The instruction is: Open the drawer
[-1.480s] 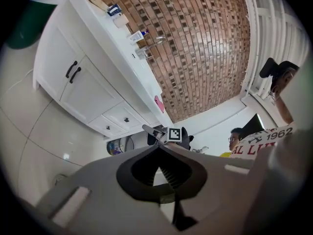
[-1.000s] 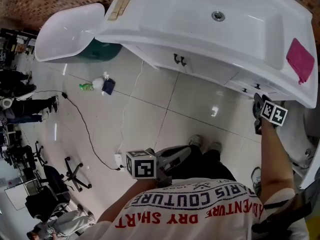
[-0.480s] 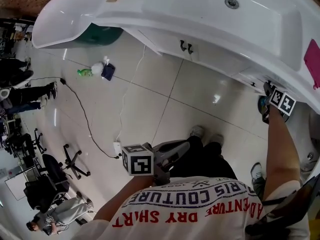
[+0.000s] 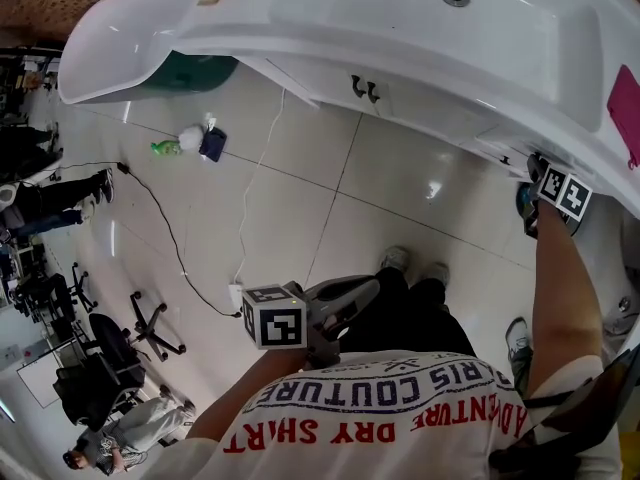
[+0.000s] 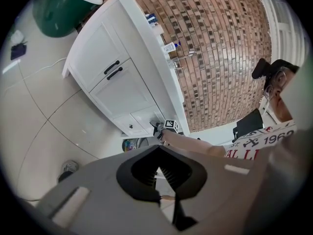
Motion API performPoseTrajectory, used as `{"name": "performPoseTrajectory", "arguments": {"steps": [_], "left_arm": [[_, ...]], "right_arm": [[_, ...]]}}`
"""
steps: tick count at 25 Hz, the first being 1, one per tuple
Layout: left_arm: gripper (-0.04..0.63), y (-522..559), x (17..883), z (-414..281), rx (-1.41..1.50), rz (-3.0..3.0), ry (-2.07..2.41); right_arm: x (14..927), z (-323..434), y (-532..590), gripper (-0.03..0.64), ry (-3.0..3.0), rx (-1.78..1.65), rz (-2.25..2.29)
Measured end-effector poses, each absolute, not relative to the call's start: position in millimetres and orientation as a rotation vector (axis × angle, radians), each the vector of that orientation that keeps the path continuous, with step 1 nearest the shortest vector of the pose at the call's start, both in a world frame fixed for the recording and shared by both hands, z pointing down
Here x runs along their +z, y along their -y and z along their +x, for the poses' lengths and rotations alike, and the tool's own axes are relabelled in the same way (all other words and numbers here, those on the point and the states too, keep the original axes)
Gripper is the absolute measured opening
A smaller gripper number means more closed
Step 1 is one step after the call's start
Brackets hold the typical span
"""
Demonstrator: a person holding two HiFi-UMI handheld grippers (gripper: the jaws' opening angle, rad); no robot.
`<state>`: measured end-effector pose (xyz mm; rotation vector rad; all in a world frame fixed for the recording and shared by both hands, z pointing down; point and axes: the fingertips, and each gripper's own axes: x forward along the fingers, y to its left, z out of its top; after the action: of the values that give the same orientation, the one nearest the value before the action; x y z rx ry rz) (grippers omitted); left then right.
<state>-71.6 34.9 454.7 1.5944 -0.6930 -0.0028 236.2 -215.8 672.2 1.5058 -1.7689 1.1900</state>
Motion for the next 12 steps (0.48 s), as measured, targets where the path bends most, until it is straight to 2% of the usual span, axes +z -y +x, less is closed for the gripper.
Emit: {"name": "performPoseTrajectory", "arguments": {"steps": [12], "left_arm": [[-0.015,-37.0,452.1,-71.2,0.011,1.609,0.677]], "right_arm": [[672.2,232.5,191.2,0.127,1.779,1.203,1.512]]}}
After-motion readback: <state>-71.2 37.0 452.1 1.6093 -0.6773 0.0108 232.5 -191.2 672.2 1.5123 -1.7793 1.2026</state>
